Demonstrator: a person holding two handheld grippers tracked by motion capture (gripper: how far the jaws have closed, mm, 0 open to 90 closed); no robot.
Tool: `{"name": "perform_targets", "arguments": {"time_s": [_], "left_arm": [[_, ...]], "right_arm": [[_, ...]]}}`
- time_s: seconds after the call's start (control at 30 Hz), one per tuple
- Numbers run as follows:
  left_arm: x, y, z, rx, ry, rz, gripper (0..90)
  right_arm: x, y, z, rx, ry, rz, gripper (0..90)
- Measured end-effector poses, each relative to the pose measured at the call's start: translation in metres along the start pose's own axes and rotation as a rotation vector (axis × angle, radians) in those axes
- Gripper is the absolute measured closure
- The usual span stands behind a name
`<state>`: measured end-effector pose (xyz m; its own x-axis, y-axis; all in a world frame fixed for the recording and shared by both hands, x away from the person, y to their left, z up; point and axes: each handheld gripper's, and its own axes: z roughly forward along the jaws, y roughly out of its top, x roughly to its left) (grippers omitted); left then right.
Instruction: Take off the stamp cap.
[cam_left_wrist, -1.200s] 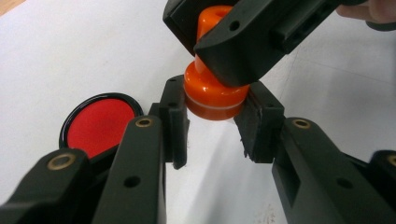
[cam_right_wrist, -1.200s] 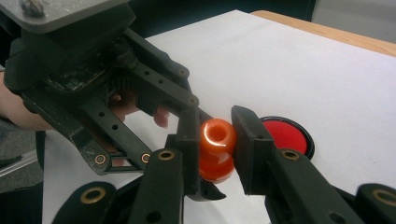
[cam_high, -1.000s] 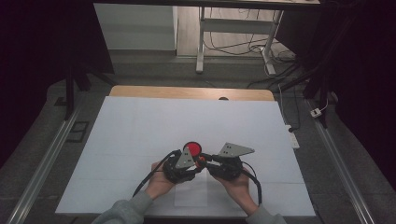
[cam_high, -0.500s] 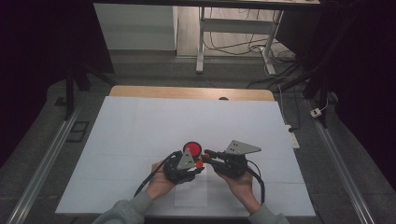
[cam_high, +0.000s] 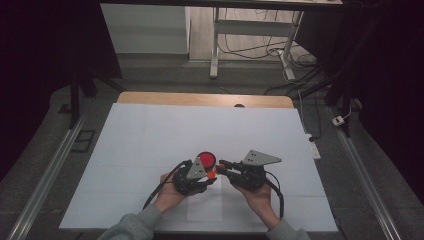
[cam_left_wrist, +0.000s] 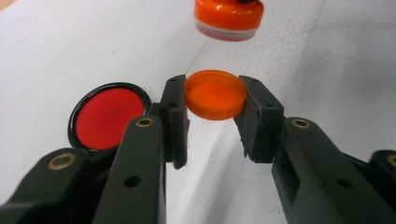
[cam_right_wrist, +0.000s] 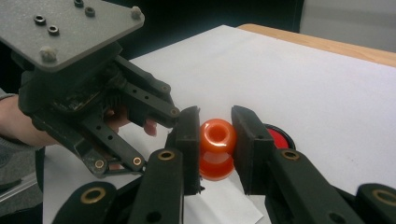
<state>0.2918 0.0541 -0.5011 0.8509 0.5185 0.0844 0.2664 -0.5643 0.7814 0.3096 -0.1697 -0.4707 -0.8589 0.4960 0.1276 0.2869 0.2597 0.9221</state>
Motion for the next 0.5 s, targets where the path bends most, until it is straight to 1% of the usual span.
{"name": "perform_targets", "arguments": {"time_s": [0.2, 0.3, 0.37, 0.5], "left_arm": [[0.005, -0.005, -0.007, -0.013, 0.013, -0.022, 64.8], [0.007, -0.009, -0.013, -0.018, 0.013, -0.030, 64.8], [0.009, -0.011, -0.016, -0.024, 0.013, -0.043, 64.8], [0.012, -0.014, -0.023, -0.029, 0.018, -0.050, 64.8]], "right_arm": [[0.000, 0.001, -0.002, -0.012, -0.001, -0.002, 72.7], [0.000, 0.001, -0.003, -0.018, -0.004, -0.004, 72.7], [0.000, 0.001, -0.003, -0.023, -0.008, -0.007, 72.7], [-0.001, 0.001, -0.004, -0.023, -0.011, -0.005, 72.7]]}}
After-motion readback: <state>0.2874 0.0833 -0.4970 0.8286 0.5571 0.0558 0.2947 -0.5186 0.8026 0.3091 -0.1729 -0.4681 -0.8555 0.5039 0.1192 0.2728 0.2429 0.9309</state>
